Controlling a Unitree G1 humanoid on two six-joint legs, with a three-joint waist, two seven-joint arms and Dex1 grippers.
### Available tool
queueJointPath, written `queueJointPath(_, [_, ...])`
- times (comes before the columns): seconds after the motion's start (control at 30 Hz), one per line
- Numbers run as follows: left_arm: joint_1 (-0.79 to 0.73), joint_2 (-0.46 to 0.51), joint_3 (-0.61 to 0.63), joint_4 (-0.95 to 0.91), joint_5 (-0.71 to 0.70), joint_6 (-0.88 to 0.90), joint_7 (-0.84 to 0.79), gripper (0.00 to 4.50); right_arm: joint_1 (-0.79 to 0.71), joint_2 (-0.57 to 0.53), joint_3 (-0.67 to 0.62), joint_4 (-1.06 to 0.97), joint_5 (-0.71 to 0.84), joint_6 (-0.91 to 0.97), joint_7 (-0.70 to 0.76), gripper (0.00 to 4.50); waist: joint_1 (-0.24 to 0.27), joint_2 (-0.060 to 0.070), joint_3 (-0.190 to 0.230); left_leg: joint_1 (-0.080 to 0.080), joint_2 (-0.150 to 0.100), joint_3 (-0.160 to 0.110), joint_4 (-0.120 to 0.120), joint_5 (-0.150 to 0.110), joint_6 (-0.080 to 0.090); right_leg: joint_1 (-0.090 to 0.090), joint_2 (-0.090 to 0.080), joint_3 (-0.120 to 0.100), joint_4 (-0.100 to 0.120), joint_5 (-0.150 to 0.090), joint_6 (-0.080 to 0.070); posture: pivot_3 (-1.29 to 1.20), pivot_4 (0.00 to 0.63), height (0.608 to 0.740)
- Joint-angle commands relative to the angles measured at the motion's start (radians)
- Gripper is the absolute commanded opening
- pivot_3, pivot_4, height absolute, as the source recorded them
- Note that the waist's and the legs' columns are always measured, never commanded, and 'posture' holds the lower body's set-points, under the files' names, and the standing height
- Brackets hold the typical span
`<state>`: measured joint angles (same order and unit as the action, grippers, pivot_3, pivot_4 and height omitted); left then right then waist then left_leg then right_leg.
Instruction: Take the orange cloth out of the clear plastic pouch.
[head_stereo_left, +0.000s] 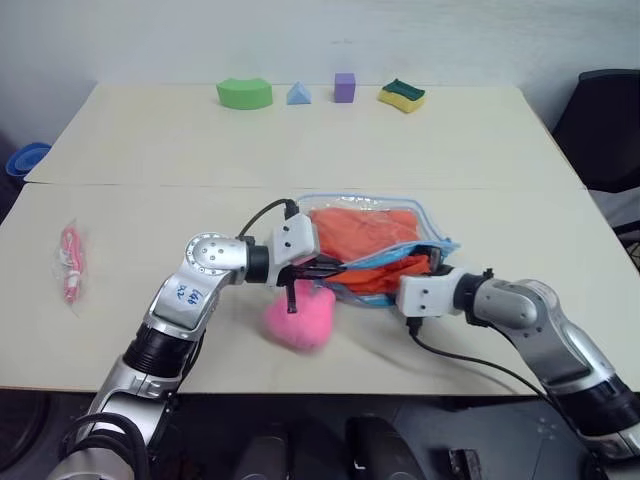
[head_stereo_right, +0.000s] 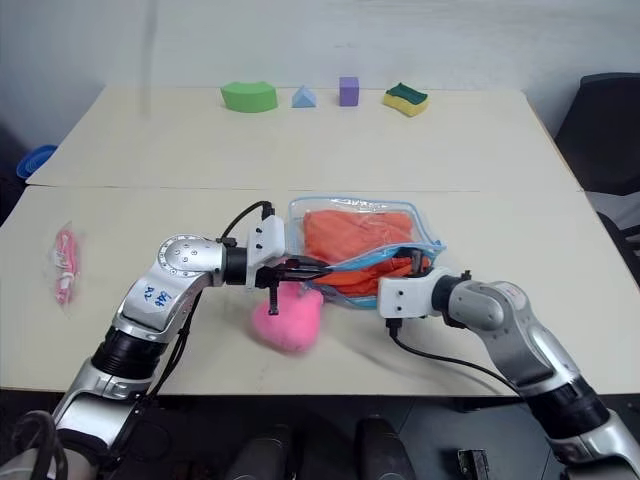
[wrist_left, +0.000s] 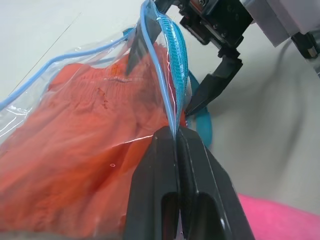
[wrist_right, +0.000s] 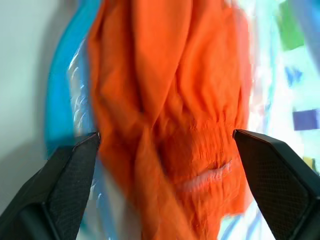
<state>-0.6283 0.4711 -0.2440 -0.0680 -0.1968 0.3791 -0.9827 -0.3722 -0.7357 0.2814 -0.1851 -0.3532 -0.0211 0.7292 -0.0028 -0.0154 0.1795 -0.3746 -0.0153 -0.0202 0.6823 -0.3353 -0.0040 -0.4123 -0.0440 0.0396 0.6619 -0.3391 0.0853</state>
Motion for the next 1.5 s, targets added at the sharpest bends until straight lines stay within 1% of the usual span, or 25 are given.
queueJointPath(0.03, [-0.02, -0.007, 0.005, -0.027, -0.008, -0.013, -0.001, 0.0, -0.032, 0.033, 0.049, 0.024, -0.041, -0.027, 0.003, 4.45, 0.0, 0.0, 0.0, 0.0, 0.0, 0.0, 0.0, 0.0, 0.0, 0.0, 0.0, 0.0, 0.0, 0.0, 0.0, 0.0, 0.15, 0.74])
queueJointPath(0.2, [-0.021, -0.015, 0.003, -0.028, -0.007, -0.012, 0.006, 0.0, -0.085, 0.087, 0.118, 0.082, -0.097, -0.058, 0.021, 4.45, -0.004, 0.0, 0.0, 0.001, 0.0, 0.0, 0.0, 0.0, 0.0, 0.0, 0.0, 0.0, 0.0, 0.0, 0.0, 0.0, 0.15, 0.74])
queueJointPath(0.33, [-0.019, -0.018, 0.003, -0.04, -0.009, -0.006, 0.011, 0.0, -0.101, 0.114, 0.143, 0.141, -0.116, -0.072, 0.027, 4.45, -0.008, -0.001, -0.001, 0.002, 0.0, 0.0, 0.0, 0.0, 0.0, 0.001, 0.0, 0.0, 0.001, 0.0, 0.0, 0.0, 0.15, 0.74])
queueJointPath(0.37, [-0.018, -0.018, 0.004, -0.042, -0.01, -0.005, 0.012, 0.0, -0.105, 0.122, 0.147, 0.162, -0.121, -0.073, 0.025, 4.27, -0.011, -0.002, -0.002, 0.003, 0.0, 0.0, 0.0, 0.0, 0.0, 0.001, 0.0, 0.0, 0.001, 0.0, 0.0, 0.0, 0.15, 0.74])
queueJointPath(0.4, [-0.016, -0.018, 0.005, -0.042, -0.01, -0.006, 0.013, 0.0, -0.109, 0.13, 0.15, 0.182, -0.124, -0.074, 0.024, 4.02, -0.012, -0.002, -0.002, 0.004, 0.0, 0.0, 0.0, 0.0, 0.0, 0.003, 0.0, 0.0, 0.001, 0.0, 0.0, 0.0, 0.15, 0.74])
queueJointPath(0.43, [-0.014, -0.017, 0.006, -0.044, -0.01, -0.005, 0.015, 0.0, -0.11, 0.135, 0.15, 0.195, -0.124, -0.075, 0.024, 3.88, -0.016, -0.002, -0.002, 0.004, 0.0, 0.0, 0.0, 0.0, 0.0, 0.003, 0.0, 0.0, 0.001, 0.0, 0.0, 0.0, 0.15, 0.74])
queueJointPath(0.5, [-0.011, -0.017, 0.007, -0.049, -0.01, -0.001, 0.019, 0.0, -0.111, 0.141, 0.146, 0.212, -0.122, -0.076, 0.023, 3.15, -0.023, -0.002, -0.002, 0.005, 0.0, 0.0, 0.0, 0.001, -0.001, 0.004, 0.0, 0.0, 0.001, 0.0, 0.0, 0.0, 0.15, 0.74])
queueJointPath(0.53, [-0.011, -0.017, 0.01, -0.052, -0.012, 0.003, 0.021, 0.0, -0.111, 0.145, 0.142, 0.218, -0.12, -0.075, 0.021, 2.91, -0.024, -0.002, -0.002, 0.005, 0.0, 0.0, 0.0, 0.001, -0.001, 0.004, 0.0, 0.0, 0.001, 0.0, 0.0, 0.0, 0.15, 0.74])
queueJointPath(0.67, [-0.011, -0.02, 0.024, -0.057, -0.025, 0.027, 0.033, 0.0, -0.101, 0.146, 0.135, 0.227, -0.113, -0.073, 0.026, 1.58, -0.025, -0.002, -0.002, 0.005, 0.0, 0.0, 0.0, 0.001, -0.001, 0.003, 0.0, 0.0, 0.002, 0.0, 0.0, 0.0, 0.15, 0.74])
queueJointPath(0.7, [-0.011, -0.023, 0.027, -0.059, -0.028, 0.037, 0.038, 0.0, -0.094, 0.144, 0.135, 0.224, -0.112, -0.073, 0.028, 1.16, -0.024, -0.002, -0.002, 0.005, 0.0, 0.0, 0.0, 0.001, -0.001, 0.003, 0.0, 0.0, 0.002, 0.0, 0.0, 0.0, 0.15, 0.74])
queueJointPath(0.77, [-0.011, -0.032, 0.036, -0.063, -0.04, 0.061, 0.049, 0.0, -0.077, 0.141, 0.134, 0.213, -0.115, -0.068, 0.029, 0.63, -0.024, -0.002, -0.002, 0.005, 0.0, 0.0, 0.0, 0.001, -0.001, 0.003, 0.0, 0.0, 0.002, 0.0, 0.0, 0.0, 0.15, 0.74])
queueJointPath(0.8, [-0.012, -0.039, 0.043, -0.062, -0.048, 0.076, 0.056, 0.0, -0.07, 0.141, 0.134, 0.209, -0.118, -0.066, 0.027, 0.23, -0.024, -0.002, -0.002, 0.005, 0.0, 0.0, 0.0, 0.001, -0.001, 0.003, 0.0, 0.0, 0.002, 0.0, 0.0, 0.0, 0.15, 0.74])
queueJointPath(0.83, [-0.015, -0.048, 0.049, -0.062, -0.055, 0.093, 0.066, 0.0, -0.063, 0.141, 0.133, 0.203, -0.125, -0.066, 0.02, 0.04, -0.024, -0.002, -0.002, 0.005, 0.0, 0.0, 0.0, 0.001, -0.001, 0.003, 0.0, 0.0, 0.002, 0.0, 0.0, 0.0, 0.15, 0.74])
queueJointPath(0.9, [-0.024, -0.076, 0.066, -0.054, -0.074, 0.133, 0.098, 0.0, -0.048, 0.136, 0.133, 0.189, -0.134, -0.071, 0.013, 0.04, -0.023, -0.002, -0.003, 0.005, 0.0, 0.0, 0.0, 0.001, -0.001, 0.003, 0.0, 0.0, 0.002, 0.0, 0.0, 0.0, 0.15, 0.74])
queueJointPath(1.03, [-0.072, -0.168, 0.115, 0.01, -0.101, 0.232, 0.206, 0.0, -0.03, 0.101, 0.149, 0.155, -0.182, -0.142, -0.008, 0.04, -0.014, -0.002, -0.003, 0.004, 0.0, 0.0, 0.001, 0.001, -0.001, 0.004, -0.001, 0.0, 0.002, 0.0, 0.0, 0.0, 0.15, 0.74])
queueJointPath(1.27, [-0.104, -0.196, 0.068, 0.102, -0.035, 0.196, 0.251, 0.0, -0.016, 0.034, 0.11, 0.068, -0.201, -0.282, -0.038, 0.04, -0.001, -0.002, -0.003, 0.004, -0.001, 0.0, 0.0, 0.001, -0.001, 0.003, 0.0, 0.0, 0.001, 0.0, 0.0, 0.0, 0.15, 0.74])
queueJointPath(1.33, [-0.093, -0.156, 0.004, 0.137, 0.052, 0.091, 0.242, 0.0, 0.018, -0.005, 0.062, -0.003, -0.124, -0.305, -0.007, 0.04, 0.001, -0.002, -0.003, 0.003, -0.001, 0.0, 0.0, 0.001, -0.001, 0.002, 0.0, 0.0, 0.001, 0.0, 0.0, 0.0, 0.15, 0.74])
queueJointPath(1.37, [-0.081, -0.127, -0.032, 0.161, 0.105, 0.028, 0.239, 0.0, 0.047, -0.054, 0.027, -0.058, -0.056, -0.337, 0.027, 0.04, 0.003, -0.002, -0.003, 0.003, -0.001, 0.0, 0.0, 0.001, -0.001, 0.002, 0.0, 0.0, 0.0, 0.0, 0.0, 0.0, 0.15, 0.74])
queueJointPath(1.43, [-0.068, -0.096, -0.067, 0.197, 0.158, -0.05, 0.238, 0.0, 0.093, -0.127, -0.021, -0.129, 0.04, -0.384, 0.073, 0.04, 0.004, -0.001, -0.002, 0.003, -0.001, 0.0, -0.001, 0.001, -0.001, 0.002, 0.0, 0.0, -0.001, 0.0, 0.0, 0.0, 0.15, 0.74])
queueJointPath(1.5, [-0.06, -0.084, -0.068, 0.229, 0.178, -0.079, 0.248, 0.0, 0.199, -0.267, -0.105, -0.189, 0.15, -0.469, 0.136, 0.04, 0.004, -0.001, -0.002, 0.003, -0.001, 0.0, -0.001, 0.001, -0.001, 0.003, 0.0, 0.0, -0.001, 0.0, 0.0, 0.0, 0.15, 0.74])
